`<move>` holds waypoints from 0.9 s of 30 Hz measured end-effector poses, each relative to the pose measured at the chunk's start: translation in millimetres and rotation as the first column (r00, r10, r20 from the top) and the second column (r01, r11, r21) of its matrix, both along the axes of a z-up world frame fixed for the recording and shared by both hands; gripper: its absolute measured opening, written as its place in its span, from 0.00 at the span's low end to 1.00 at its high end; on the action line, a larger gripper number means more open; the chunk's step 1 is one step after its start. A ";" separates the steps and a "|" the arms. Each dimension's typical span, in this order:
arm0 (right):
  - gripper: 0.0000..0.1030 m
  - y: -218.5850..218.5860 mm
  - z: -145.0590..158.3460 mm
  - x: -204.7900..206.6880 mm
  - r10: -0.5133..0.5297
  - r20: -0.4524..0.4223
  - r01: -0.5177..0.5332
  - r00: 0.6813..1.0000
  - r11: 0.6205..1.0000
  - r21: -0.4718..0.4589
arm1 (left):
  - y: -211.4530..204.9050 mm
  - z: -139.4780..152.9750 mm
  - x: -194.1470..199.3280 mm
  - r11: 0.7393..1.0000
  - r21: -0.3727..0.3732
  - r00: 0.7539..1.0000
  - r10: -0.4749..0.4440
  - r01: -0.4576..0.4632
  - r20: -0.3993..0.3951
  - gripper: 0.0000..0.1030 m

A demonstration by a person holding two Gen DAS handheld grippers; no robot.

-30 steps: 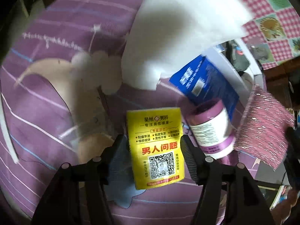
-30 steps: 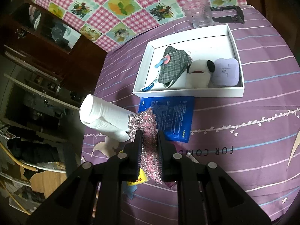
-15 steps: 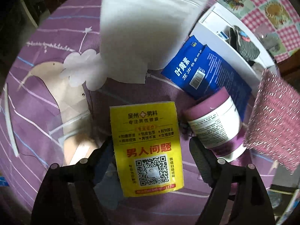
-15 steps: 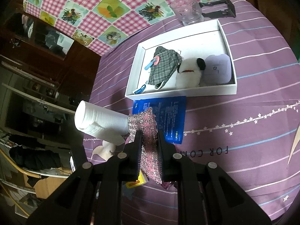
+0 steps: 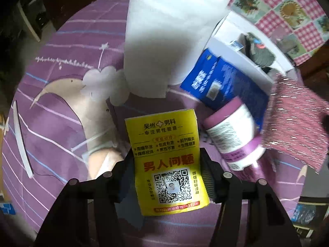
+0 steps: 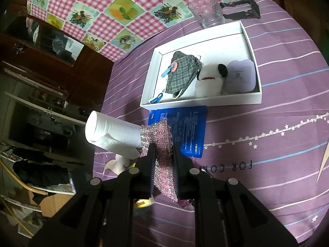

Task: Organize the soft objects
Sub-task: 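Grasp the yellow printed leaflet with the left gripper while the right gripper lifts the sponge, then carry the yellow leaflet and pink sponge over the white box with both grippers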

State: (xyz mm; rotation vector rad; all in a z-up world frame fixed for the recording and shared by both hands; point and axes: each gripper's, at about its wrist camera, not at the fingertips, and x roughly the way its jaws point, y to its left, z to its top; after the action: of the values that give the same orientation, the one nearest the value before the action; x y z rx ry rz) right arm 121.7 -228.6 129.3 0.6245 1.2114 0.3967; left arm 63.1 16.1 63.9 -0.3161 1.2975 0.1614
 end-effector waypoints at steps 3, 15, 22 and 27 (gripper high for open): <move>0.16 -0.3 0.2 0.2 0.000 0.004 0.000 1.000 1.000 0.007 | -0.6 21.1 -4.4 1.000 0.018 0.999 -0.020 0.019 0.047 0.56; 0.16 -39.4 -8.2 -0.8 -0.099 -0.008 0.100 0.995 0.994 0.050 | -28.2 69.1 12.0 0.986 0.092 0.976 -0.150 0.137 0.160 0.56; 0.16 -63.0 -15.2 -0.3 -0.172 -0.008 0.172 0.985 0.983 0.067 | -60.6 83.3 36.5 0.970 0.113 0.952 -0.236 0.217 0.196 0.56; 0.16 -80.6 -19.5 -1.7 -0.227 -0.006 0.227 0.974 0.970 0.083 | -86.2 92.6 61.0 0.951 0.128 0.926 -0.306 0.283 0.221 0.56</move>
State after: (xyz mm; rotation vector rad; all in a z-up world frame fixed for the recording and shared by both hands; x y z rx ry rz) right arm 120.0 -309.2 109.8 0.8252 1.1102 0.2553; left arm 124.1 -70.2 156.5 -0.0536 1.0794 -0.0702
